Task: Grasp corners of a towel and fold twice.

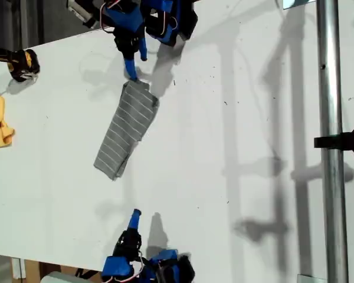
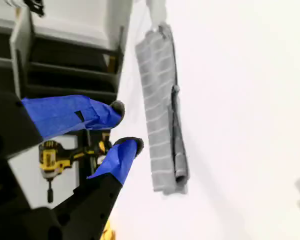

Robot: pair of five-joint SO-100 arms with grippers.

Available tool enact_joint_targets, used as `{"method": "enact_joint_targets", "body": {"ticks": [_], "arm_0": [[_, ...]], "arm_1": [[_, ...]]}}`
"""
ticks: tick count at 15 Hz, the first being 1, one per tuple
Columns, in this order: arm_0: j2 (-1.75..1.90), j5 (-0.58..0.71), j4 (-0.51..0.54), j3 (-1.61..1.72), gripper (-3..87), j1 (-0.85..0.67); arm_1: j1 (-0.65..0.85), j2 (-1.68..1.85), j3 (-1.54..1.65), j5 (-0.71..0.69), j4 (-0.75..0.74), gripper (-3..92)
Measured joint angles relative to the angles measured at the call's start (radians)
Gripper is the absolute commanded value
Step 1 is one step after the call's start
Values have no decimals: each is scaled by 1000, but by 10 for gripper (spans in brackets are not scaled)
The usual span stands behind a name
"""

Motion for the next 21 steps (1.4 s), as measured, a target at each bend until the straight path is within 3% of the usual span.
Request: {"method": "enact_joint_targets", "body": {"ticks": [4,7,9,11,21], "arm_0": [[486,-109,-110,399,59,155],[607,-107,-109,495,62,158],[695,-106,-92,545,60,172],[715,-106,-91,561,59,179],[718,-137,-89,583,55,184]], "arm_1": [[-91,133,195,97,-107,138],[84,-71,117,-167,-225,69],[135,-273,71,-247,-290,291],[189,-360,77,-261,-308,375],[374,-982,107,-362,-667,410]]}}
